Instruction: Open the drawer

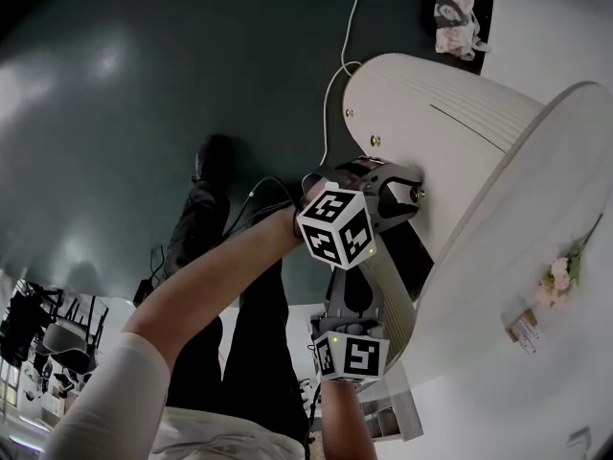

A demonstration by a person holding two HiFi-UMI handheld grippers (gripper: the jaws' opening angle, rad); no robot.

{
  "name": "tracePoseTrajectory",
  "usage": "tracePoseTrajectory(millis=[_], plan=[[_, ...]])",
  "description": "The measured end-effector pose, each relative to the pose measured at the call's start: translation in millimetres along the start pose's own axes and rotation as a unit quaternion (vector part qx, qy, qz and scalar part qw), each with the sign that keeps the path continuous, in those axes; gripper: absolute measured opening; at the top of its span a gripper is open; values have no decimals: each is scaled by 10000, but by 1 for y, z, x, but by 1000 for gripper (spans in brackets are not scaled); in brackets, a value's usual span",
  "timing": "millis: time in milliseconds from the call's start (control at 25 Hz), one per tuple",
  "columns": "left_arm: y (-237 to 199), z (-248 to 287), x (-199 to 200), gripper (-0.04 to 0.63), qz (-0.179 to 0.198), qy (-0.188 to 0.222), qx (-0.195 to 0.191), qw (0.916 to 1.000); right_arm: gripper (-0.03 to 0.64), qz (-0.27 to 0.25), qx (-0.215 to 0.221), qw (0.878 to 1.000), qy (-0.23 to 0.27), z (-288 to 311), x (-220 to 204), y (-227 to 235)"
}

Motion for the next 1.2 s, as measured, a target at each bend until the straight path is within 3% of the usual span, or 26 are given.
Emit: tracePoseTrajectory(millis=[200, 560, 1200], plan=[[0, 4, -1, 121, 149, 20, 190, 9997, 11, -37, 6, 10000, -17, 2, -3, -1], [-3, 1, -2, 106, 87, 33, -35, 10000, 11, -66, -100, 9999, -22, -1, -8, -2], [-5, -1, 0, 100, 20, -37, -88, 10000, 11, 18, -154, 9998, 88, -7, -17, -10]])
Point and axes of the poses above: the fingertips, and each gripper's own axes: z forward along the fingers, y to its right, x out of its top, the point moved 9 cm from there along -z, backward along the fingers, and after that the axes turned 4 degrees about z, right-handed, at the moved point
